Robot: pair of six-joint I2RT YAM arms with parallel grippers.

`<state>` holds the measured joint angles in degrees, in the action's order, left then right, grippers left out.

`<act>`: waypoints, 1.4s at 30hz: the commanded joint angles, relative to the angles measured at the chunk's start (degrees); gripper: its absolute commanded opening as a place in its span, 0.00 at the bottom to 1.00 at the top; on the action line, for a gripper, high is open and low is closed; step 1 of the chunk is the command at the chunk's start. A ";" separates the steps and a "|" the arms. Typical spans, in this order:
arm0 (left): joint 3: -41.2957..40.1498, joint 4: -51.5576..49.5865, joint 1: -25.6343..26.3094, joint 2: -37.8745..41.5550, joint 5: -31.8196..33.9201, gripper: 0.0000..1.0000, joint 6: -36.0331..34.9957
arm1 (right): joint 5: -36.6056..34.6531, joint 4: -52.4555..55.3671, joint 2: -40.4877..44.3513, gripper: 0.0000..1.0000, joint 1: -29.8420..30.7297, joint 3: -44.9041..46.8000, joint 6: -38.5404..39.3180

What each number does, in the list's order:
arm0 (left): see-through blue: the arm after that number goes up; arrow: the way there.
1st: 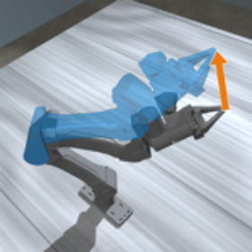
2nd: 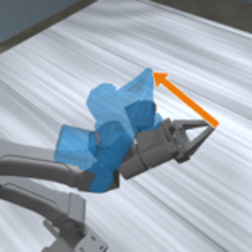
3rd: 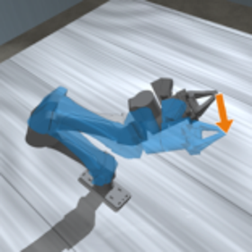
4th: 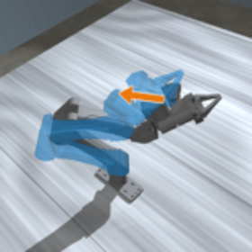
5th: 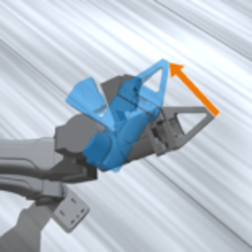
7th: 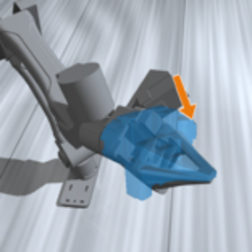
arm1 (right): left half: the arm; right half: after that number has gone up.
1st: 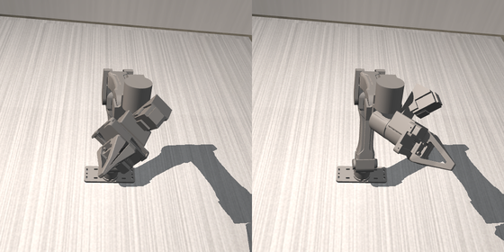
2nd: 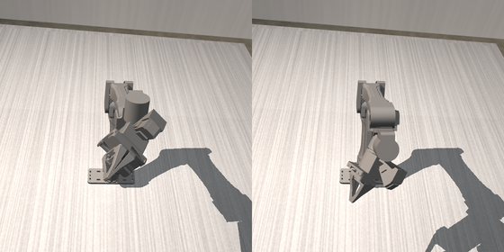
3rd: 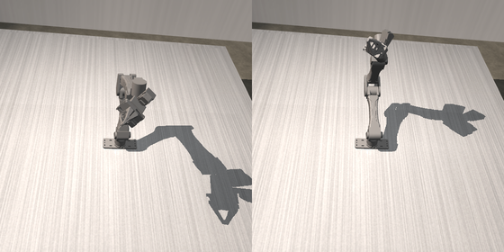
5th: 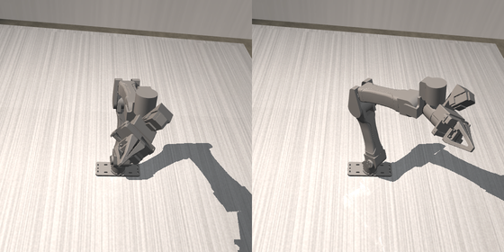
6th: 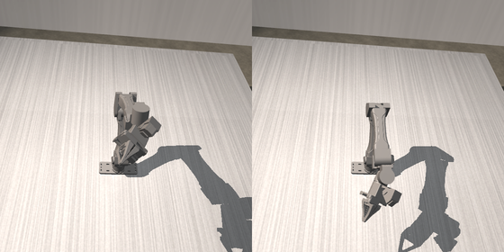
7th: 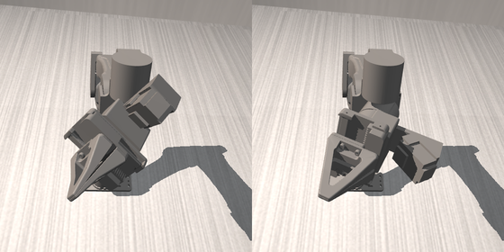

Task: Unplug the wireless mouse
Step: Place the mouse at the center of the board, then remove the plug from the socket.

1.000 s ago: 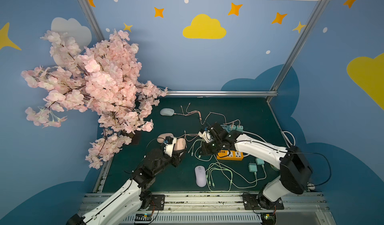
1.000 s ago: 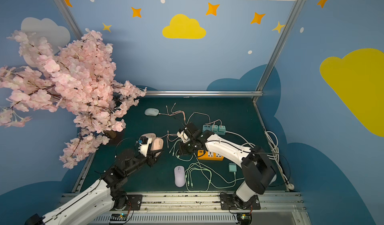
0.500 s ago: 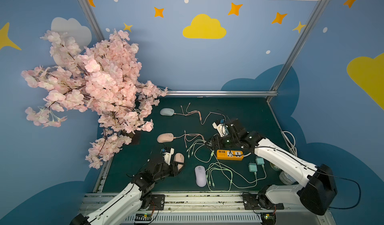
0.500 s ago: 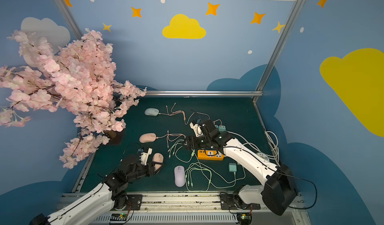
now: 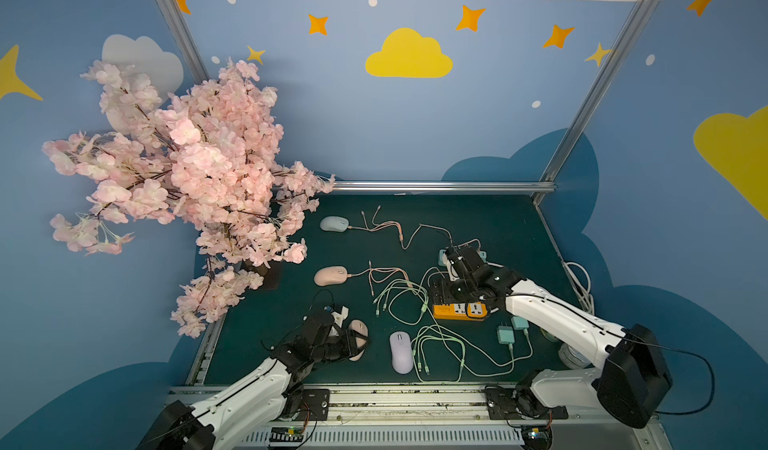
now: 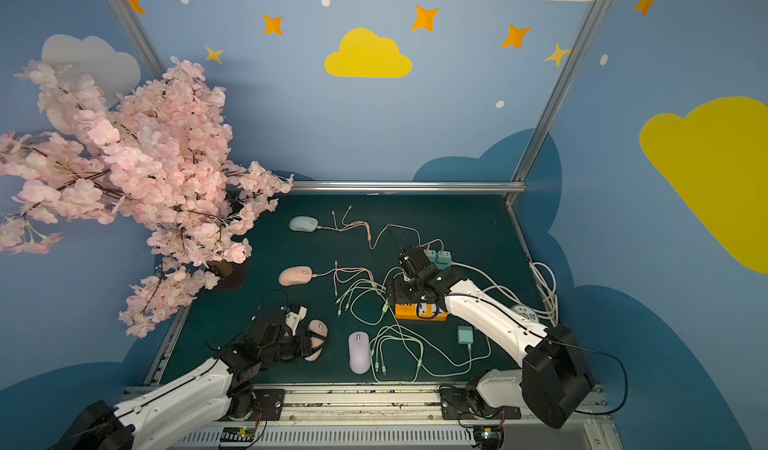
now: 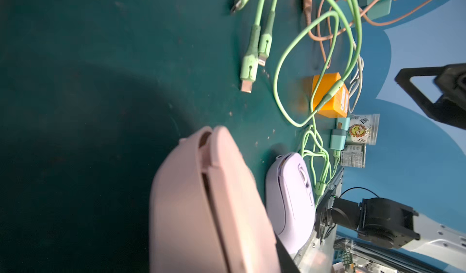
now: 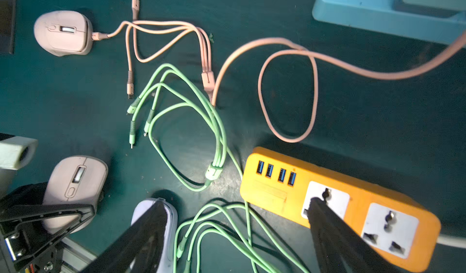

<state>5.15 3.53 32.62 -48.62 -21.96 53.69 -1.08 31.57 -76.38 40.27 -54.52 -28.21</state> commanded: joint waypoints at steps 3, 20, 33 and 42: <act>2.80 -8.36 0.00 -3.46 3.58 0.72 0.78 | -0.32 -0.13 -1.58 0.88 -0.69 -2.92 4.13; 17.44 -38.75 -0.21 18.73 26.86 0.99 6.55 | 13.73 -6.00 4.12 0.80 -5.43 3.03 3.90; 30.48 -15.31 -0.34 0.93 18.00 0.93 -22.27 | 20.44 -1.83 -6.90 0.69 -6.50 -7.30 3.09; 34.47 3.41 -0.45 -19.56 9.60 0.95 -29.90 | 8.35 9.53 3.21 0.72 -13.98 -8.84 2.33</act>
<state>38.79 -2.28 32.45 -65.19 -7.70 27.77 11.20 34.87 -75.72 27.20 -62.00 -25.41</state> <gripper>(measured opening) 0.953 0.721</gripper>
